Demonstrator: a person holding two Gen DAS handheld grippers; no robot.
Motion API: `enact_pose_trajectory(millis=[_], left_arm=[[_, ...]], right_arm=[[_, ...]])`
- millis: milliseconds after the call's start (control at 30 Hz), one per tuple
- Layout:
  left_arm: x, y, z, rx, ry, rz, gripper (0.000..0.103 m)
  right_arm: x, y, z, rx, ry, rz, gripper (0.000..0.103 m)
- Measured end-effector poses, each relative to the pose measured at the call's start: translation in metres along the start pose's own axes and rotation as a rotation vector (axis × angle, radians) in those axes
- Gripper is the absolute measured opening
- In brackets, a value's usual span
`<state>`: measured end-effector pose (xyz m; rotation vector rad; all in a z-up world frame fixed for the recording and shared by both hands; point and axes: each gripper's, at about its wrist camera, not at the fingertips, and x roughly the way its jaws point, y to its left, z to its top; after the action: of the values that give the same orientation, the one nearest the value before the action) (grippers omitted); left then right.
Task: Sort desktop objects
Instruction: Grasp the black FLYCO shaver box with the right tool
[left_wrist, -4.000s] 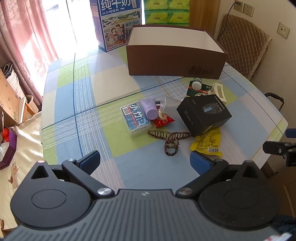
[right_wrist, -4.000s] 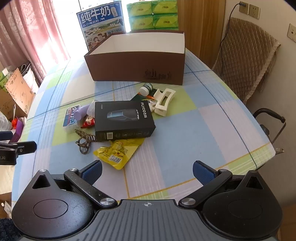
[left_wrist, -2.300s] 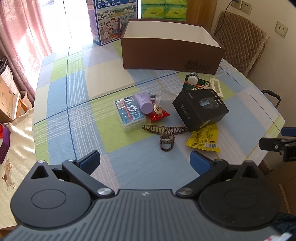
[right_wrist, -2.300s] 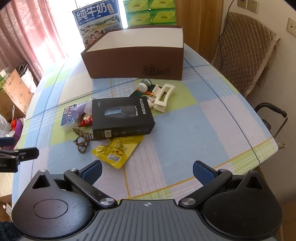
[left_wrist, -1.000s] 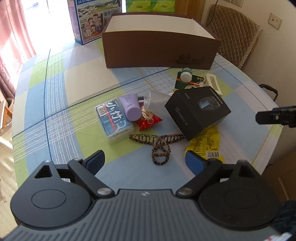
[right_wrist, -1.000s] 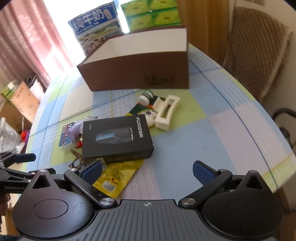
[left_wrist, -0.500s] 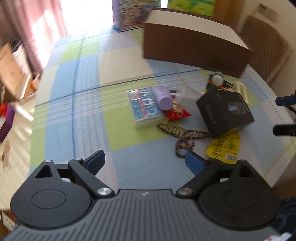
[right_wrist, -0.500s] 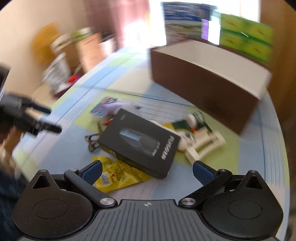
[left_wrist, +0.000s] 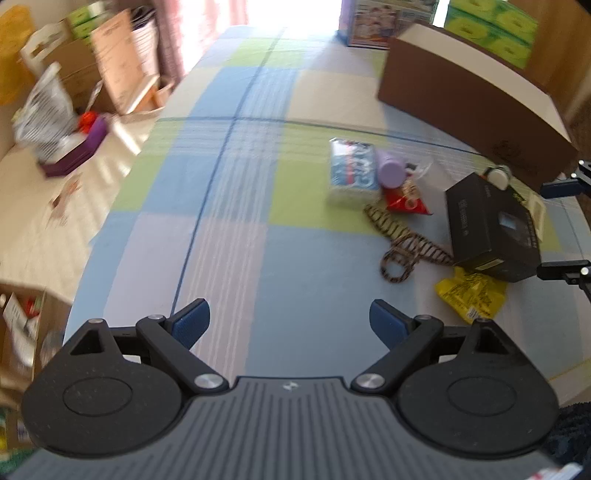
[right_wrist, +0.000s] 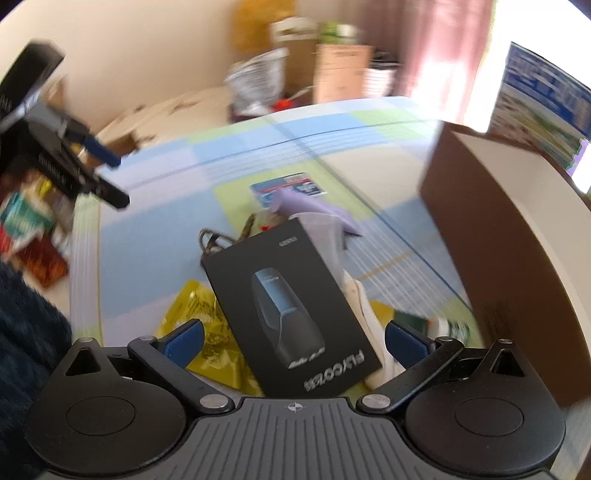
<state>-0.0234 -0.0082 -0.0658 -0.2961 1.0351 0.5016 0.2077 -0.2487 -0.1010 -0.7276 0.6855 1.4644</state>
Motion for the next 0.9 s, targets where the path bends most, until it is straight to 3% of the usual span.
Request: enact_pose_trajectory(millis=[100,300,400,500,667,900], left_arm=[[-0.006,0.0,-0.009,-0.046,0.003,0.036,0.091],[-0.015,-0.005,-0.02,-0.09,0.001,0.072,0.091],[-0.015,-0.011,-0.023,-0.094,0.0,0.076,0.091],[-0.014,-0.019,-0.023,-0.079,-0.003,0.07,0.091],[-0.009,-0.036,-0.02,-0.027,-0.009,0.023,0.091],[0.008,-0.079,-0.008,0.155,-0.023,-0.105,0.091]], right_arm=[[0.015,0.001,0.003,-0.115,0.017,0.026,0.101],[0.04,0.005,0.008,-0.23,0.035,0.092,0.1],[0.052,0.007,0.008,-0.265,0.059,0.07,0.08],[0.053,0.005,0.006,-0.273,0.055,0.064,0.077],[0.023,-0.005,0.005,-0.103,-0.014,0.024,0.077],[-0.03,-0.023,-0.021,0.173,-0.028,-0.103,0.077]])
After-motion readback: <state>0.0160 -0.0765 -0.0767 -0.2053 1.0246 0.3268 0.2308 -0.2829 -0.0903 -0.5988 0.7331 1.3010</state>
